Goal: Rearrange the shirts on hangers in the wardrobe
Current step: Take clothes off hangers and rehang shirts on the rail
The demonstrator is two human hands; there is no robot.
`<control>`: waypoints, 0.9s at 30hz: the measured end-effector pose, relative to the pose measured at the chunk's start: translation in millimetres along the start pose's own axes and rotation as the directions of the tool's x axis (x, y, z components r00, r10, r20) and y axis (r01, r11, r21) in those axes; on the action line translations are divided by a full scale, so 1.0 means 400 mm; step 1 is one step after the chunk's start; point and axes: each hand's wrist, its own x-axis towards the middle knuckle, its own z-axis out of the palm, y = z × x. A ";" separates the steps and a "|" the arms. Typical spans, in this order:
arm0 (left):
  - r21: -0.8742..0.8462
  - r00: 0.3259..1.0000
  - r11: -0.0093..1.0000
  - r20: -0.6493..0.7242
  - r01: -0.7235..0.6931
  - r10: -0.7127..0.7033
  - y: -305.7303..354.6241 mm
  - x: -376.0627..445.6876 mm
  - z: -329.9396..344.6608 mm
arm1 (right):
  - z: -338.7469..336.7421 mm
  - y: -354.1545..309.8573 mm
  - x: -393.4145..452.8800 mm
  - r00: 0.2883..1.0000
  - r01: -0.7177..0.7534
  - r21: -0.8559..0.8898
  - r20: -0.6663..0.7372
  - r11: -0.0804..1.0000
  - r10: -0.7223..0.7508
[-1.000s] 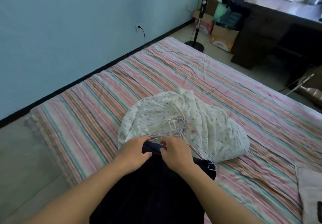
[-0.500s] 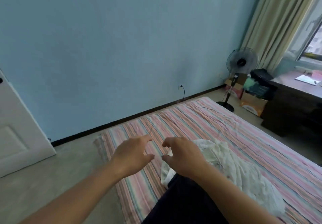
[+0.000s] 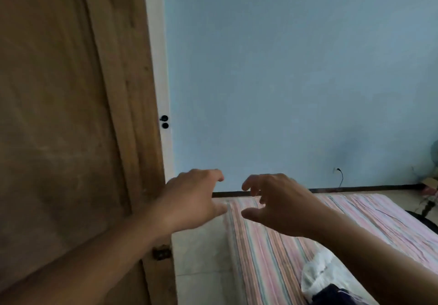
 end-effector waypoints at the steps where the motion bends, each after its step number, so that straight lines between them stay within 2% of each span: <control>1: -0.028 1.000 0.999 -0.005 0.016 -0.016 -0.010 -0.032 -0.024 | -0.015 -0.038 0.000 0.999 0.048 0.014 0.005 0.999 -0.048; 7: -0.031 0.984 0.985 -0.054 0.169 -0.170 -0.065 -0.178 -0.139 | -0.074 -0.191 0.014 0.957 0.284 0.059 0.049 0.957 -0.286; 11: -0.024 0.941 0.950 -0.129 0.312 -0.313 -0.106 -0.258 -0.207 | -0.084 -0.264 0.052 0.904 0.422 0.076 0.034 0.903 -0.426; 16: -0.014 0.845 0.866 -0.207 0.501 -0.492 -0.141 -0.352 -0.240 | -0.077 -0.345 0.099 0.816 0.574 0.098 0.018 0.813 -0.578; 21: -0.025 0.720 0.742 -0.226 0.669 -0.656 -0.163 -0.461 -0.278 | -0.054 -0.449 0.132 0.734 0.670 0.115 0.049 0.734 -0.677; 24: -0.017 0.654 0.675 -0.231 0.738 -0.721 -0.172 -0.534 -0.296 | -0.024 -0.530 0.139 0.693 0.707 0.145 0.054 0.693 -0.718; 27: -0.009 0.625 0.640 -0.201 0.769 -0.754 -0.187 -0.611 -0.323 | 0.014 -0.619 0.144 0.669 0.723 0.168 0.074 0.670 -0.740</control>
